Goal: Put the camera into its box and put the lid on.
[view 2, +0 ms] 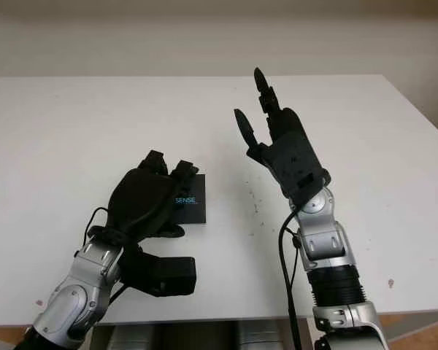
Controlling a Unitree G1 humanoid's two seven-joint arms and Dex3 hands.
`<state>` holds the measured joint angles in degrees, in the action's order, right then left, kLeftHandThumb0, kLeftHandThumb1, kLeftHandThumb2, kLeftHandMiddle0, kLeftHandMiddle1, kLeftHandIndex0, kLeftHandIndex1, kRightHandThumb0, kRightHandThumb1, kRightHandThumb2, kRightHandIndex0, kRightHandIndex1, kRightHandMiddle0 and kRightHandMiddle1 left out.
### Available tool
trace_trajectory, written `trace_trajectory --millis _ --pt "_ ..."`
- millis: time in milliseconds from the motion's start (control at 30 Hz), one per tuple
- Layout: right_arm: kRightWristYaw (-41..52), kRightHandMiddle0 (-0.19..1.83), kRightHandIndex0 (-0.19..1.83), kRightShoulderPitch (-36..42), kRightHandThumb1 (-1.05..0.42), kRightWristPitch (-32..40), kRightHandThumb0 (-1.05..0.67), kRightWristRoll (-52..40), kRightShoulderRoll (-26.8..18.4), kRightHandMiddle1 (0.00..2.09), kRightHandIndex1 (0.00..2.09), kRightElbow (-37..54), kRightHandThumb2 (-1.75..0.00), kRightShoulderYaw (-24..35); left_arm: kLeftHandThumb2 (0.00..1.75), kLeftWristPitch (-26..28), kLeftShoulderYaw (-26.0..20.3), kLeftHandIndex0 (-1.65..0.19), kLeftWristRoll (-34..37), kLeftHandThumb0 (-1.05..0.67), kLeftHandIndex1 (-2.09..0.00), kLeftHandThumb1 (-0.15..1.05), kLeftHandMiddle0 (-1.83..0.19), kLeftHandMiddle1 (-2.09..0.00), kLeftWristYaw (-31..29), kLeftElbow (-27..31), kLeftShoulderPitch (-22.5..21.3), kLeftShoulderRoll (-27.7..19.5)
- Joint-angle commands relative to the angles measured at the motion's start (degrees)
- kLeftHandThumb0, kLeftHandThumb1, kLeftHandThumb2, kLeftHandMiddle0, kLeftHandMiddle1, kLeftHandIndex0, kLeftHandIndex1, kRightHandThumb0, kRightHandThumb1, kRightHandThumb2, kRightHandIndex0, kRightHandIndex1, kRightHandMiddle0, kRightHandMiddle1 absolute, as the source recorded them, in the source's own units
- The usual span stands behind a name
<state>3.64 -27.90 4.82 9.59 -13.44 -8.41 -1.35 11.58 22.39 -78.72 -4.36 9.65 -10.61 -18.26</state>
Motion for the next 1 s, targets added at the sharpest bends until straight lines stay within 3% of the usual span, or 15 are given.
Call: trace_trajectory --millis 0,233,333,467,633,767,867,967 --pt "0.1 -0.03 -0.04 -0.9 -1.05 -0.3 -0.73 0.0 -0.3 0.07 0.05 0.3 -0.64 0.2 0.07 0.1 0.4 -0.03 -0.6 -0.20 -1.58 0.99 -0.16 -2.09 2.4 -2.0 -1.0 -0.4" --pt "-0.3 -0.03 -0.03 -0.6 -1.05 1.0 -0.74 0.6 0.0 0.08 0.06 1.0 -0.63 0.2 0.05 0.4 0.8 -0.04 -0.5 -0.27 -1.60 0.99 -0.21 -2.09 4.7 -3.9 -1.6 -1.0" --pt "-0.1 -0.03 -0.03 -0.6 -1.05 0.5 -0.72 0.5 0.0 0.07 0.06 0.9 -0.63 0.0 0.06 0.7 0.6 0.00 0.4 -0.33 -1.70 0.99 -0.22 -2.09 3.9 -3.8 -1.7 -0.7" --pt "-0.2 -0.03 -0.02 -0.5 -1.05 0.5 -0.73 0.8 -0.1 0.07 0.06 0.9 -0.64 0.0 0.06 -0.1 -0.7 0.03 4.9 -0.38 -1.84 1.00 -0.20 -2.09 3.1 -2.9 -1.9 -0.6" --pt "-0.2 -0.02 -0.02 -0.5 -1.05 0.9 -0.72 1.0 0.0 0.08 0.06 1.1 -0.64 -0.1 0.06 0.1 -1.9 0.02 8.4 -0.37 -1.79 1.02 -0.16 -2.09 2.3 -1.6 -2.3 -0.8" --pt "-0.3 -0.02 -0.02 -0.4 -1.05 0.5 -0.73 0.9 0.0 0.08 0.06 0.9 -0.63 0.0 0.06 -0.1 -3.6 -0.13 11.8 -0.33 -1.70 1.02 -0.26 -2.09 0.8 1.1 -2.5 -1.3" --pt "-0.1 -0.03 -0.03 -0.3 -1.05 1.4 -0.73 0.6 0.2 0.08 0.06 1.4 -0.63 0.1 0.09 -1.2 -5.1 -0.16 15.3 -0.31 -1.83 1.04 -0.37 -2.09 0.0 2.9 -2.8 -1.9" --pt "0.0 -0.03 -0.03 -0.2 -1.05 1.7 -0.73 0.4 0.2 0.07 0.05 1.5 -0.62 0.1 0.11 -0.8 -7.2 -0.14 21.0 -0.29 -1.95 1.05 -0.42 -2.09 -5.2 6.2 -3.2 -1.8"
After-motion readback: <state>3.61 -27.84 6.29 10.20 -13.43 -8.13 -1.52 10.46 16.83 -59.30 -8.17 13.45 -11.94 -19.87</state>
